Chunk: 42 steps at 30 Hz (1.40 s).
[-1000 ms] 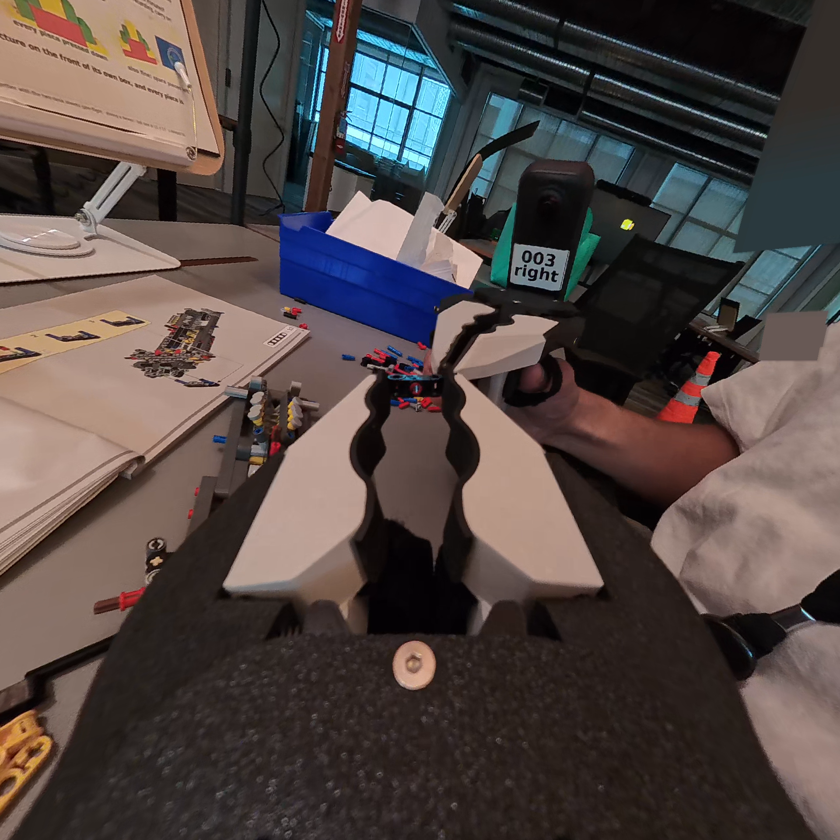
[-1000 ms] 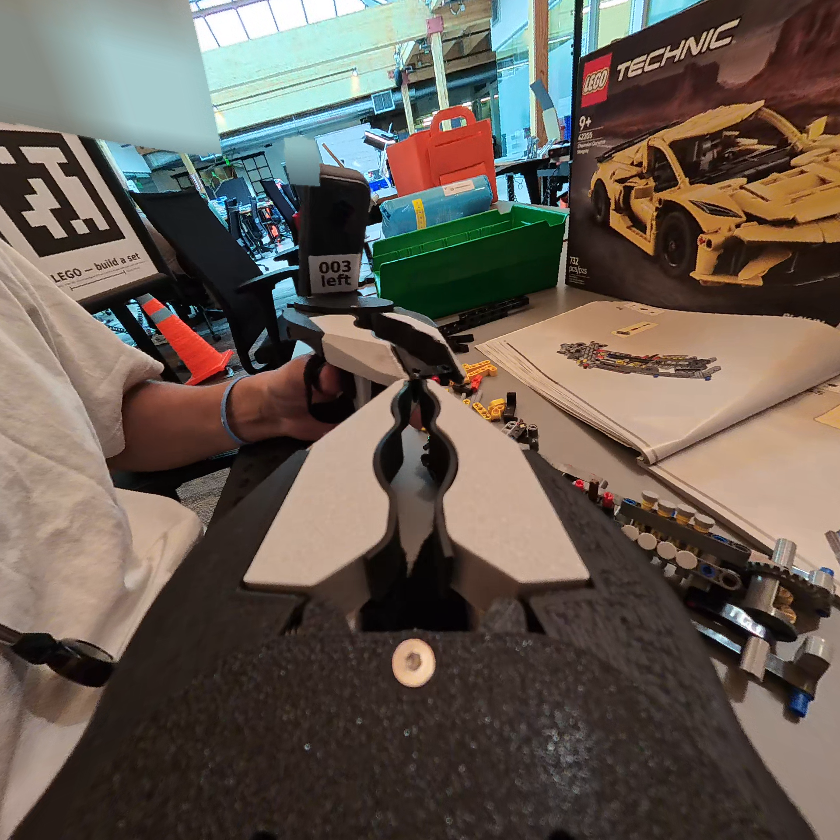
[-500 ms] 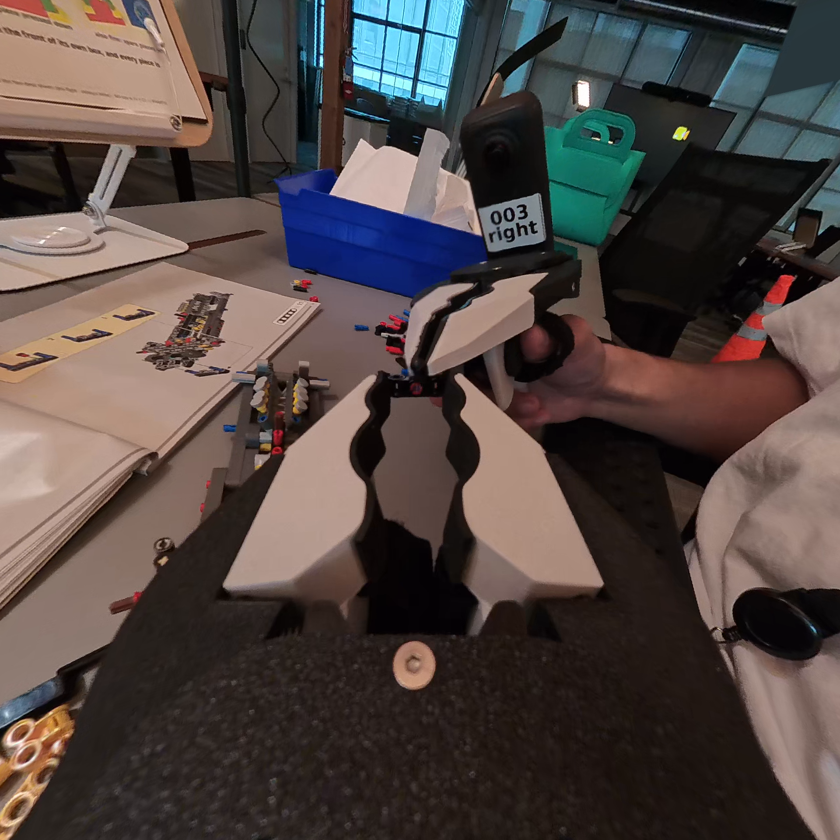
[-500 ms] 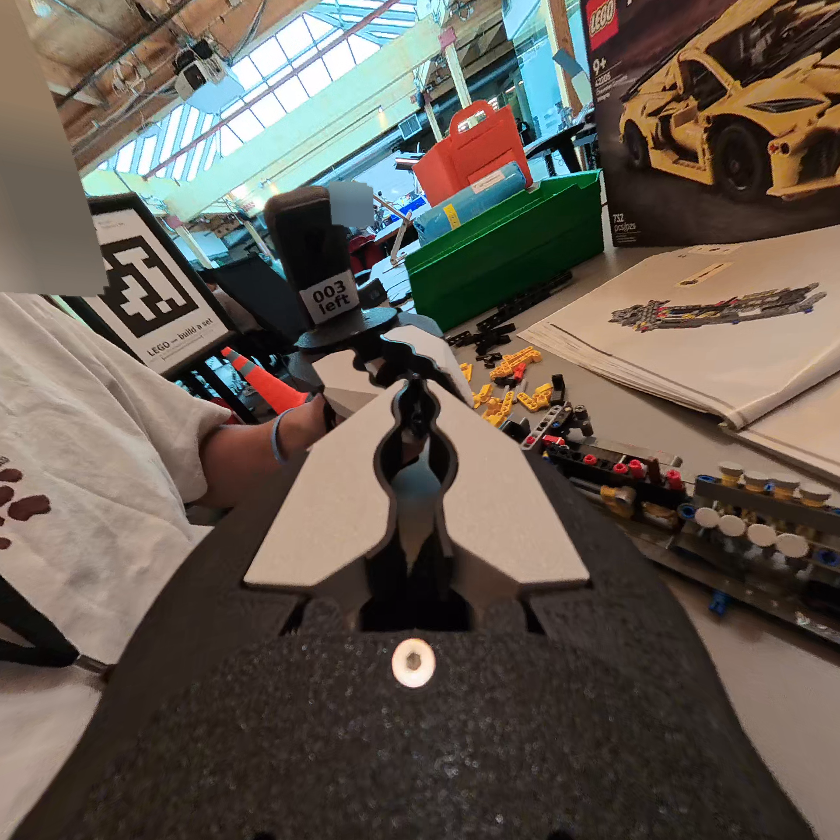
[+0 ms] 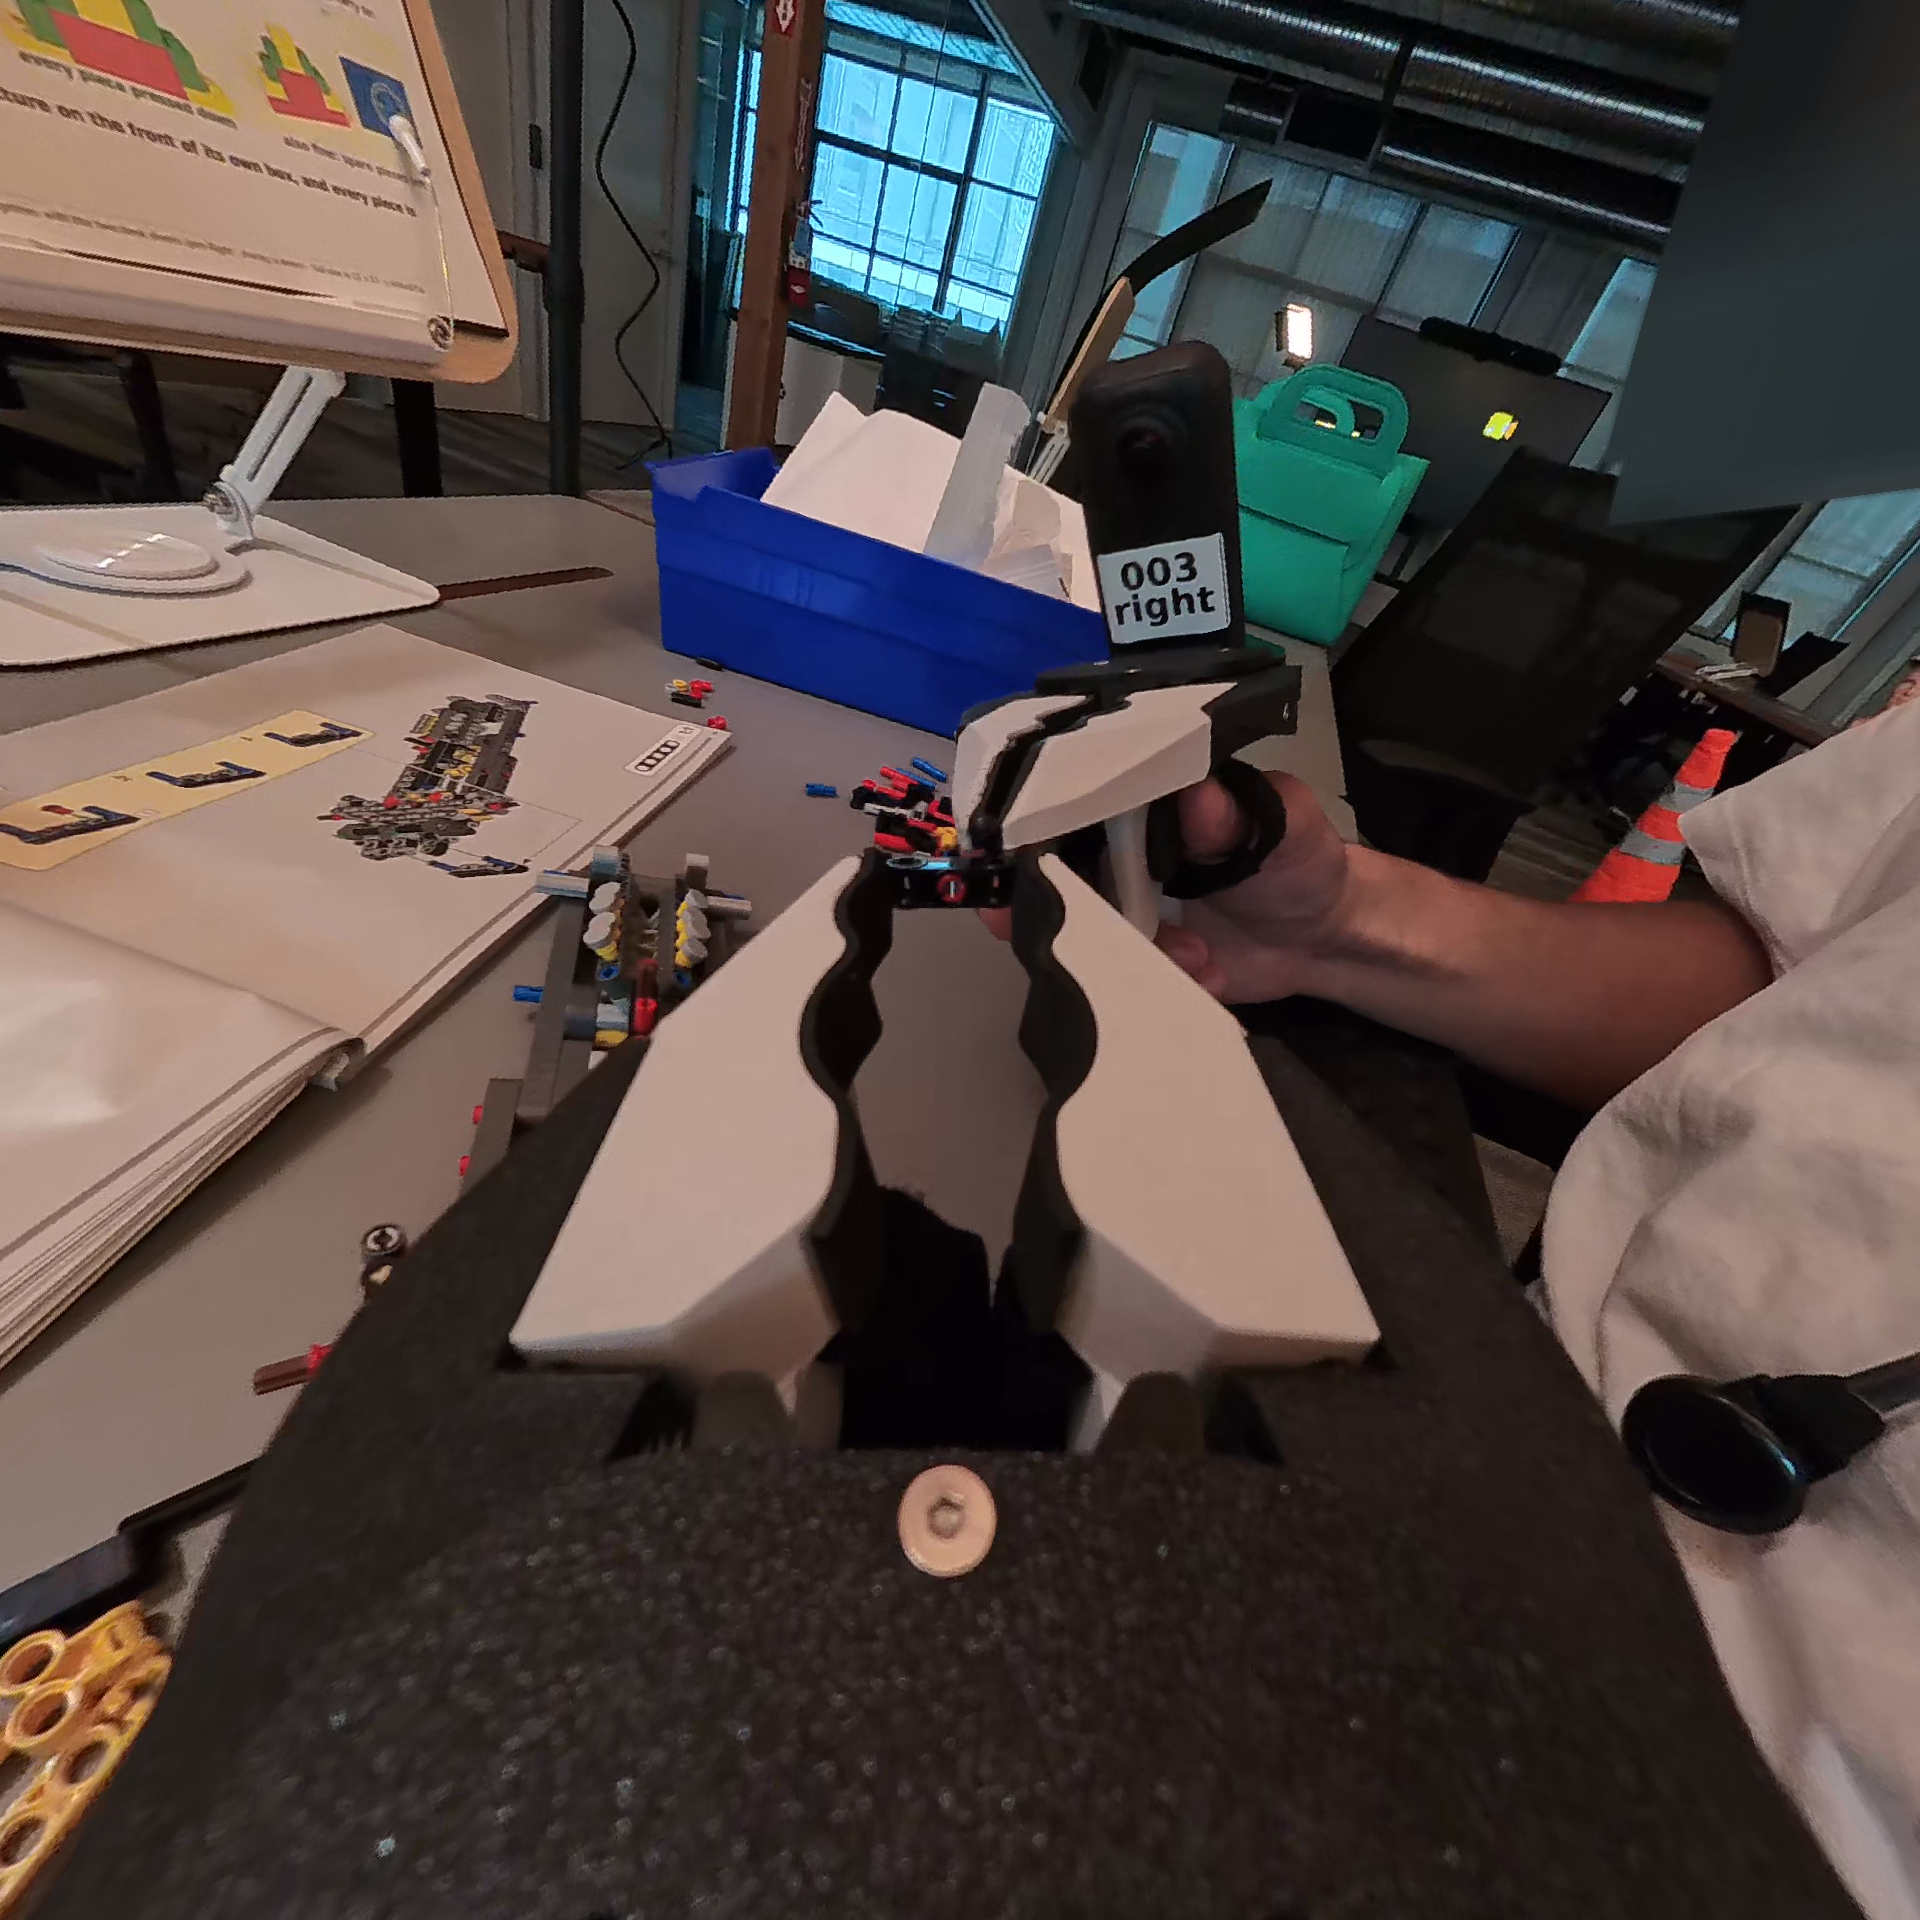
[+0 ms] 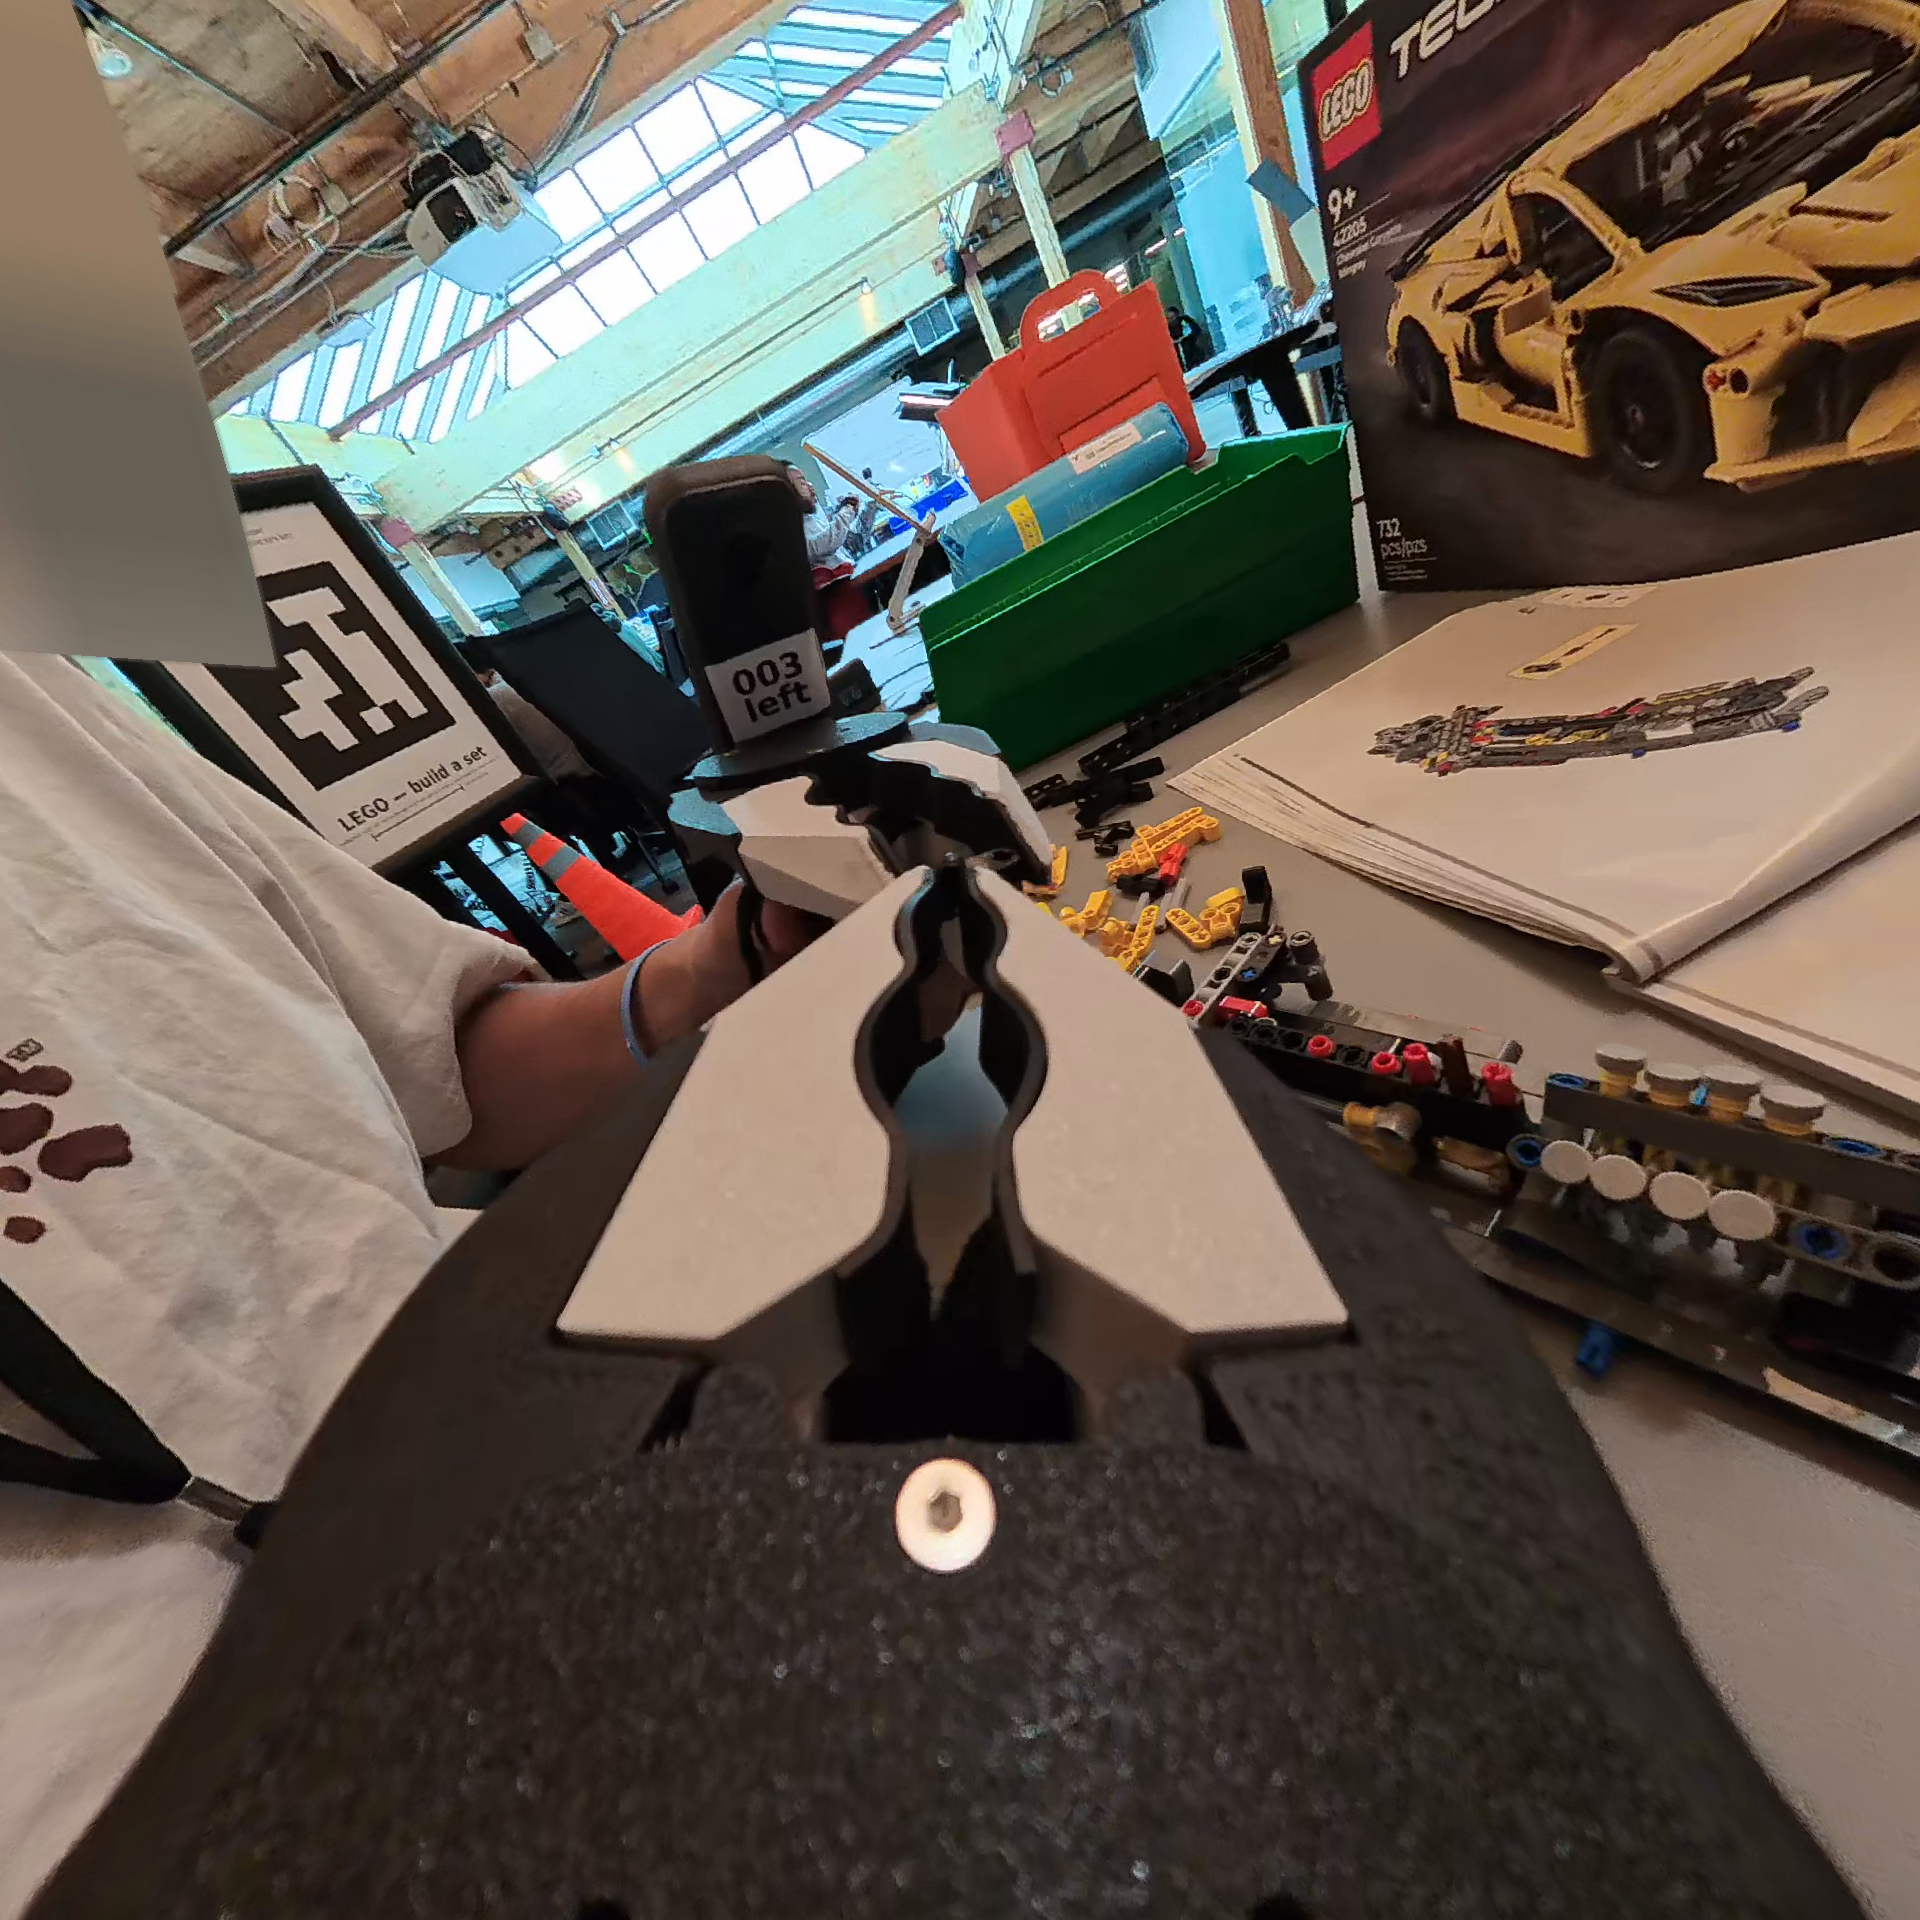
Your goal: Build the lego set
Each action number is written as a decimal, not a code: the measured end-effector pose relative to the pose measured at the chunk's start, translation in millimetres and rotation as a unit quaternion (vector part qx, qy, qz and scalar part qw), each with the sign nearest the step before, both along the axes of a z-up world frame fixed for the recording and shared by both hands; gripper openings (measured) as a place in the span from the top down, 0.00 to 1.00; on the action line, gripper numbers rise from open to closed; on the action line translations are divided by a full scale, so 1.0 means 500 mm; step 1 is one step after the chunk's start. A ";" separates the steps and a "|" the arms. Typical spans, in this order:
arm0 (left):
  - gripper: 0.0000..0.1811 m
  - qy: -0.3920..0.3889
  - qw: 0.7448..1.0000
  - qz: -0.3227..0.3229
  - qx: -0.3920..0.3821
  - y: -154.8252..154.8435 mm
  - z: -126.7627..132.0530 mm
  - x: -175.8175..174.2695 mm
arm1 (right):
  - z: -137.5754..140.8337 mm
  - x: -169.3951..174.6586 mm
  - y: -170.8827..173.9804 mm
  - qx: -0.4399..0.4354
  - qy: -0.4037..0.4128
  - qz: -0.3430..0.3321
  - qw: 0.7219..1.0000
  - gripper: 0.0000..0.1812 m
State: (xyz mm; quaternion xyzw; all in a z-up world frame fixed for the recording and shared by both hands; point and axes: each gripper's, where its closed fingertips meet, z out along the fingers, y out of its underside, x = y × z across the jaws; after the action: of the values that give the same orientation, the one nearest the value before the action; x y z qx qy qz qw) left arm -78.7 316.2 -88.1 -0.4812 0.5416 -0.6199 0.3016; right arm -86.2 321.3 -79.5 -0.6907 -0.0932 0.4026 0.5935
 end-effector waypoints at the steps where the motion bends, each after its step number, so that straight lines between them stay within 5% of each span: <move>1: 0.88 -0.002 1.000 0.001 0.002 0.000 0.001 0.000 | 0.002 0.000 -0.001 0.001 0.004 0.002 1.000 0.99; 16: 0.88 -0.018 0.995 0.058 0.078 0.015 0.006 0.009 | 0.008 0.004 0.013 -0.014 0.073 -0.012 0.997 0.99; 25: 0.88 -0.032 0.958 0.150 0.242 0.035 0.008 0.011 | 0.003 0.012 0.025 -0.029 0.113 -0.032 0.993 0.99; 42: 0.88 -0.047 0.933 0.160 0.319 0.028 0.010 0.007 | 0.004 0.014 0.017 -0.026 0.112 -0.024 0.993 1.00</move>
State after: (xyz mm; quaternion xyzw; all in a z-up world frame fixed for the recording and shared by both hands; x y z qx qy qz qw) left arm -75.4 330.0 -83.3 -0.4103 0.6121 -0.3797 0.5593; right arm -79.3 329.8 -77.6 -0.6589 0.0009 0.4650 0.5912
